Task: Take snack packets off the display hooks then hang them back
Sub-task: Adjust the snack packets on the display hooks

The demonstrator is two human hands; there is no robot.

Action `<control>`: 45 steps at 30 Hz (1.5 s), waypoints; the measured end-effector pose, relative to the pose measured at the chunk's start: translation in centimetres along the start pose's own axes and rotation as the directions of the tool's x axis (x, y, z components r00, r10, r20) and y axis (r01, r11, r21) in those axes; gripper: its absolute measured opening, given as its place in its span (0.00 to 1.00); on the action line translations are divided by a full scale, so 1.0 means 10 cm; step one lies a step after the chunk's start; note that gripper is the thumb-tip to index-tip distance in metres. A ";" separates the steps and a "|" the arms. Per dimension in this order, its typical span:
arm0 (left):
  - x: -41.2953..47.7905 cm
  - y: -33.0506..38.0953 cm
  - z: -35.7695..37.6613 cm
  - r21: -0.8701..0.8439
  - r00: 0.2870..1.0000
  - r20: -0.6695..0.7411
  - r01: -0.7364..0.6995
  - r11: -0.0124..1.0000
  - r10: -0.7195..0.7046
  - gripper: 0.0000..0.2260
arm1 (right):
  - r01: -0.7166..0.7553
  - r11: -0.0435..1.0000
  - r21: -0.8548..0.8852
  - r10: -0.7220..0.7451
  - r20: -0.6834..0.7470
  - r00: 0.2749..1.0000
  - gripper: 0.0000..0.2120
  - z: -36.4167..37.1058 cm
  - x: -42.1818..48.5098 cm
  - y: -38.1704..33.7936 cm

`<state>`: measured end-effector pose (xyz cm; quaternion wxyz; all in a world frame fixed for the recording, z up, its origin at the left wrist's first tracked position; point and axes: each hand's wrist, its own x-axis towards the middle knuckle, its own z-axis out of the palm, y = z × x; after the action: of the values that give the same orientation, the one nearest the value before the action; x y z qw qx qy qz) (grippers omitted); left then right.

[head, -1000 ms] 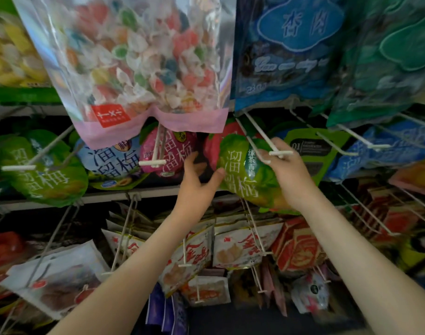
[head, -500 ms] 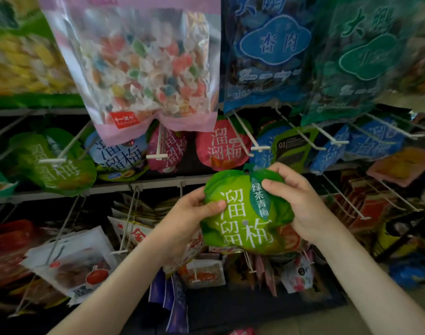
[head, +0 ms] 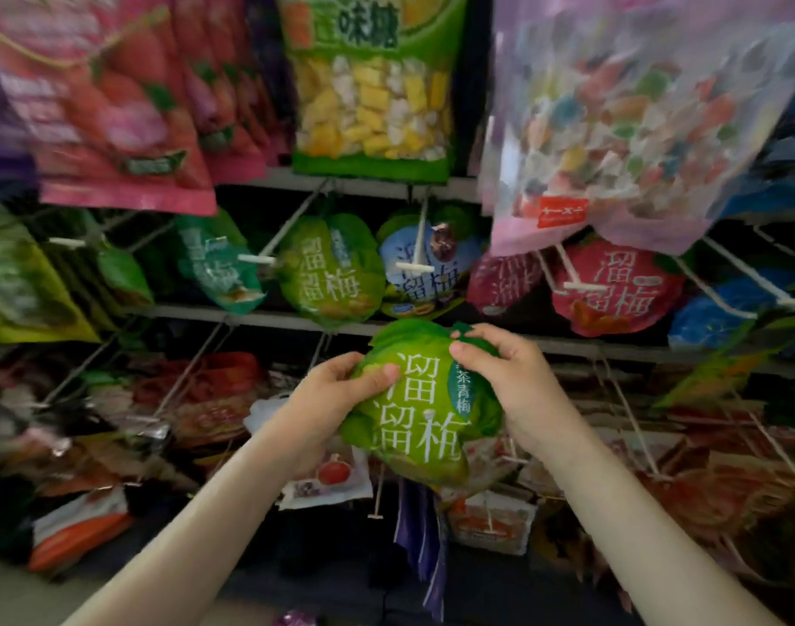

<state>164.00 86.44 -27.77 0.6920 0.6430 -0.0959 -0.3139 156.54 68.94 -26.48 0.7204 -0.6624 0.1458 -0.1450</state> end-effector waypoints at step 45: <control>0.56 0.12 -1.48 0.260 0.854 -0.407 -0.234 0.937 0.326 0.23 | 0.255 0.938 -0.233 -0.299 -0.179 0.937 0.15 1.50 1.15 0.06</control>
<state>176.72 95.55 -30.44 0.6653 0.7429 -0.0597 -0.0433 173.10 78.06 -26.07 0.6005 -0.7280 0.1406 -0.2994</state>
